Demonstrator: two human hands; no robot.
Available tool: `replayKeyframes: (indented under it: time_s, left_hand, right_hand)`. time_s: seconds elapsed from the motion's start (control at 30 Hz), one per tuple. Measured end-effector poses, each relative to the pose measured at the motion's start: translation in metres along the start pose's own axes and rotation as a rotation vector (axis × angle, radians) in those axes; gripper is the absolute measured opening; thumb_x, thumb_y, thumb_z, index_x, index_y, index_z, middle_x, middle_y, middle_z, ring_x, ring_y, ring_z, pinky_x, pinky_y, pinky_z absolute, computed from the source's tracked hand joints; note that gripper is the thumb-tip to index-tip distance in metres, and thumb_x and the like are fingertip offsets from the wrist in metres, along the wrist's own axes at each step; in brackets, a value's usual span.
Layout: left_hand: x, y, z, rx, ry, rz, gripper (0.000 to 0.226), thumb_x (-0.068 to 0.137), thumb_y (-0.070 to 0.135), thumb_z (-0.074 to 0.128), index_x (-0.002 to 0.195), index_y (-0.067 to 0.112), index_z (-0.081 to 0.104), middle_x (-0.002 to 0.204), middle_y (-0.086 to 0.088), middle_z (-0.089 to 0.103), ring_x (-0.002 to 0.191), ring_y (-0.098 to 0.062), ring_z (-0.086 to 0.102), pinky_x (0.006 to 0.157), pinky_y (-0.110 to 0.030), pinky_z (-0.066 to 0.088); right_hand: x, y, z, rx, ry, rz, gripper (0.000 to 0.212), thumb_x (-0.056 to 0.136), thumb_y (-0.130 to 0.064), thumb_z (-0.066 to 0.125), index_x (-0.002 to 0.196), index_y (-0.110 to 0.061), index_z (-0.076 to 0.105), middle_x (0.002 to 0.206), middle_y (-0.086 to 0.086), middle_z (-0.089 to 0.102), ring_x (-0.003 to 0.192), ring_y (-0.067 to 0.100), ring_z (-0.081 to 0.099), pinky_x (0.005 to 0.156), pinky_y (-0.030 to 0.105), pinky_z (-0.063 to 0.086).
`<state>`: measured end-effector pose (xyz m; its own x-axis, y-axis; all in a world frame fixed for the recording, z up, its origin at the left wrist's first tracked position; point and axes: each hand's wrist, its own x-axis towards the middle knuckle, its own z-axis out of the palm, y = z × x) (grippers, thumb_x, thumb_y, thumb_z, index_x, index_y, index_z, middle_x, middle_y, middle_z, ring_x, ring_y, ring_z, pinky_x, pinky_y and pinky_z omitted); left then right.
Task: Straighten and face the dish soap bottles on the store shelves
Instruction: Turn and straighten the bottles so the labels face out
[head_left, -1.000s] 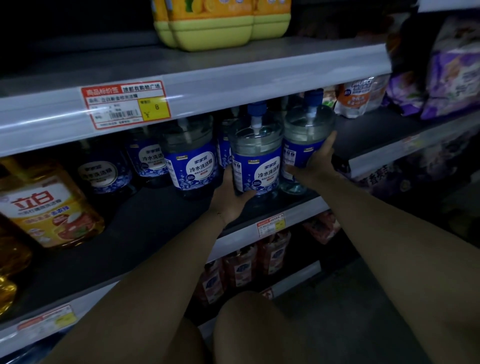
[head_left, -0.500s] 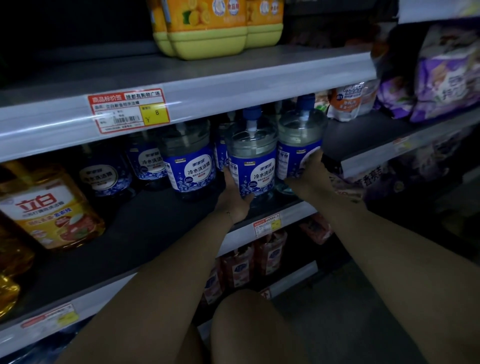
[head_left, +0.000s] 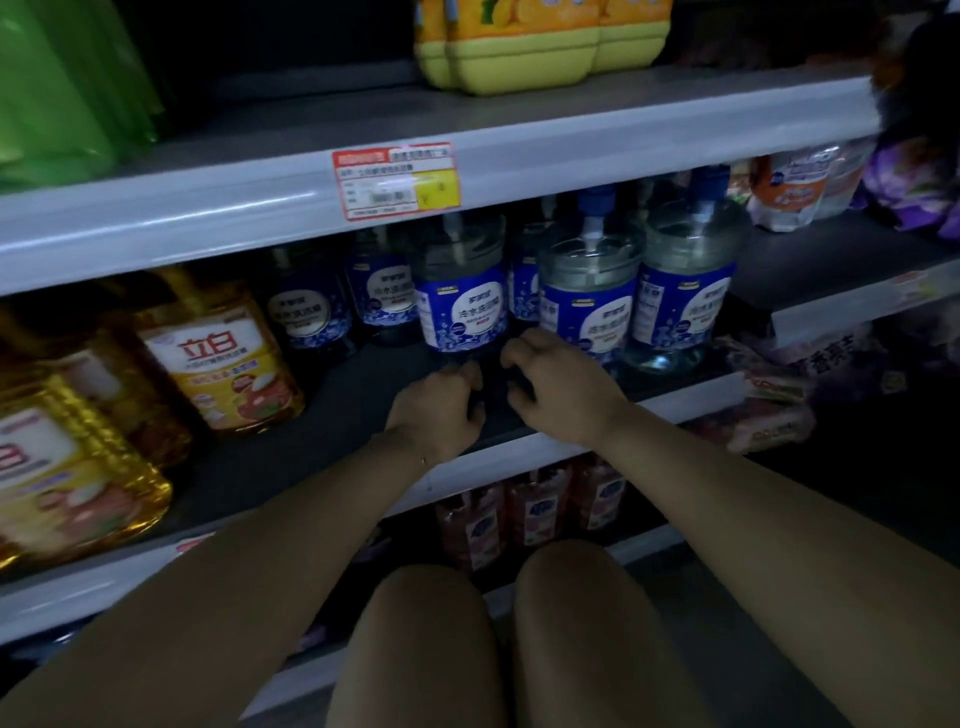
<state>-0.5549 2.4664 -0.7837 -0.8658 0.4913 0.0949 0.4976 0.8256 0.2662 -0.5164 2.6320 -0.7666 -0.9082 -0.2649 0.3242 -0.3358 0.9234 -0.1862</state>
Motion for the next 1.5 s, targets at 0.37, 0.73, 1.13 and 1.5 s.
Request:
replayKeyframes:
  time_s: [0.37,0.73,1.13,1.5]
  left_hand:
    - [-0.026,-0.109,-0.028,-0.118,0.017,-0.38,0.047,0.09,0.019,0.061,0.132,0.011,0.041,0.13,-0.014,0.049,0.114,-0.028,0.052,0.088,-0.033,0.046]
    - [-0.026,-0.164,-0.03,-0.516,0.136,-0.503,0.082,0.091,0.014,0.06,0.155,0.02,0.008,0.156,-0.008,0.029,0.14,-0.025,0.033,0.114,-0.033,0.033]
    - [-0.039,-0.175,-0.03,-0.46,0.209,-0.407,0.072,0.093,0.006,0.056,0.153,0.022,0.02,0.143,-0.004,0.05,0.13,-0.016,0.046,0.097,-0.013,0.033]
    - [-0.039,-0.176,-0.025,-0.41,0.272,-0.427,0.051,0.093,0.007,0.054,0.143,0.011,0.043,0.133,-0.008,0.056,0.121,-0.019,0.052,0.099,-0.019,0.039]
  right_hand:
    - [0.092,-0.09,0.06,0.201,-0.061,-0.028,0.039,0.088,-0.017,0.056,0.125,-0.008,0.048,0.125,0.012,0.047,0.114,0.028,0.047,0.083,0.037,0.046]
    - [0.193,-0.133,0.118,0.621,-0.059,0.334,0.049,0.084,-0.016,0.062,0.128,-0.001,0.046,0.126,0.016,0.048,0.114,0.03,0.05,0.088,0.029,0.042]
    - [0.211,-0.15,0.158,0.987,0.12,0.657,0.084,0.07,-0.014,0.075,0.14,-0.014,0.03,0.141,0.011,0.029,0.128,0.032,0.034,0.103,0.043,0.041]
    - [0.213,-0.155,0.157,1.094,0.153,0.684,0.079,0.073,-0.007,0.069,0.141,-0.017,0.029,0.14,0.008,0.033,0.127,0.031,0.036,0.105,0.045,0.039]
